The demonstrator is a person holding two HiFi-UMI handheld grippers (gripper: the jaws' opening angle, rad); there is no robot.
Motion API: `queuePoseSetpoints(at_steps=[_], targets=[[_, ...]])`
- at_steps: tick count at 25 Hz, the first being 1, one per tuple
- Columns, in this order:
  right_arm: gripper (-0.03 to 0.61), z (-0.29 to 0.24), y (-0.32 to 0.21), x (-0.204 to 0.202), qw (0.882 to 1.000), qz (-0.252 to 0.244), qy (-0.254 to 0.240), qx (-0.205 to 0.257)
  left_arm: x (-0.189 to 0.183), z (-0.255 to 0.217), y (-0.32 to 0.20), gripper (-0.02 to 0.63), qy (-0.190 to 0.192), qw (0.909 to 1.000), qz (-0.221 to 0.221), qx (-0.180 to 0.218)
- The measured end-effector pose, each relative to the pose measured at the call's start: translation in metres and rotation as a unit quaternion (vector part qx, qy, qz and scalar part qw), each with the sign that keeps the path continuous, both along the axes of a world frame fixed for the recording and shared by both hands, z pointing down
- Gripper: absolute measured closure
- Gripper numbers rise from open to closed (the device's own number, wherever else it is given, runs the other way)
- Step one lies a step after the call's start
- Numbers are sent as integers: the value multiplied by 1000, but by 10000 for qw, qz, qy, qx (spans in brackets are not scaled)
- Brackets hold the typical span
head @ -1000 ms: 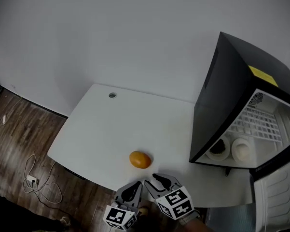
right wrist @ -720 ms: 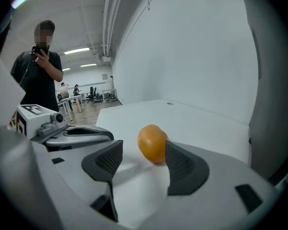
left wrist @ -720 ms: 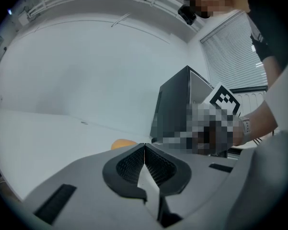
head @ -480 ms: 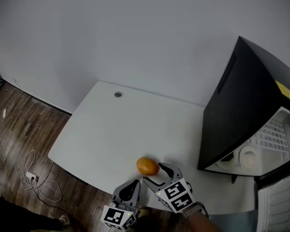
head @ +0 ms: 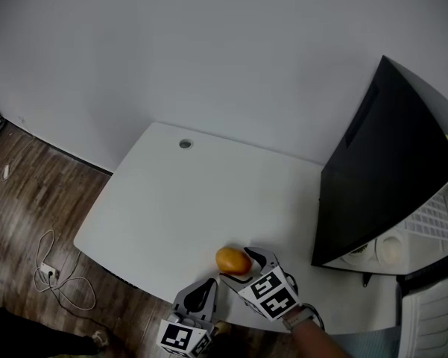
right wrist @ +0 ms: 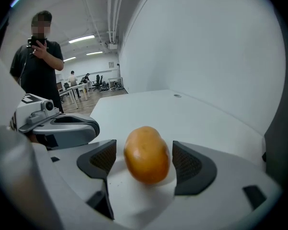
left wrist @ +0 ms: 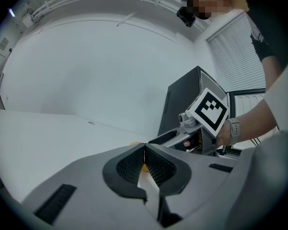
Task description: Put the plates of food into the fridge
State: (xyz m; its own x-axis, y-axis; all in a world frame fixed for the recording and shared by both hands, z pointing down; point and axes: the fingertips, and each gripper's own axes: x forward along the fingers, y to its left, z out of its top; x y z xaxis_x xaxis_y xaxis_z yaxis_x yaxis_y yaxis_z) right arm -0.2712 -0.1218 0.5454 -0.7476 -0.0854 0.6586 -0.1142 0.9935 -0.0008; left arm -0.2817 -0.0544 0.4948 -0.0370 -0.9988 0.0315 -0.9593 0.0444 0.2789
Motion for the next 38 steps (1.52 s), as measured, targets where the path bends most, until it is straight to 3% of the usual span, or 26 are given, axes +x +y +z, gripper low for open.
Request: queuePoseSetpoints(at_steps=[10,20,38], targets=[[235,14,-1,-4,9991,-9,421,13,-2,4,2,606,30,9998,34,-168],[236,13,8,-4,9987,-131,445,212,0,3,2,605,56,9998,44,-170],[236,-2,16,32,9992,297,179,195,28,3,10,606,129,9995,212,-213]])
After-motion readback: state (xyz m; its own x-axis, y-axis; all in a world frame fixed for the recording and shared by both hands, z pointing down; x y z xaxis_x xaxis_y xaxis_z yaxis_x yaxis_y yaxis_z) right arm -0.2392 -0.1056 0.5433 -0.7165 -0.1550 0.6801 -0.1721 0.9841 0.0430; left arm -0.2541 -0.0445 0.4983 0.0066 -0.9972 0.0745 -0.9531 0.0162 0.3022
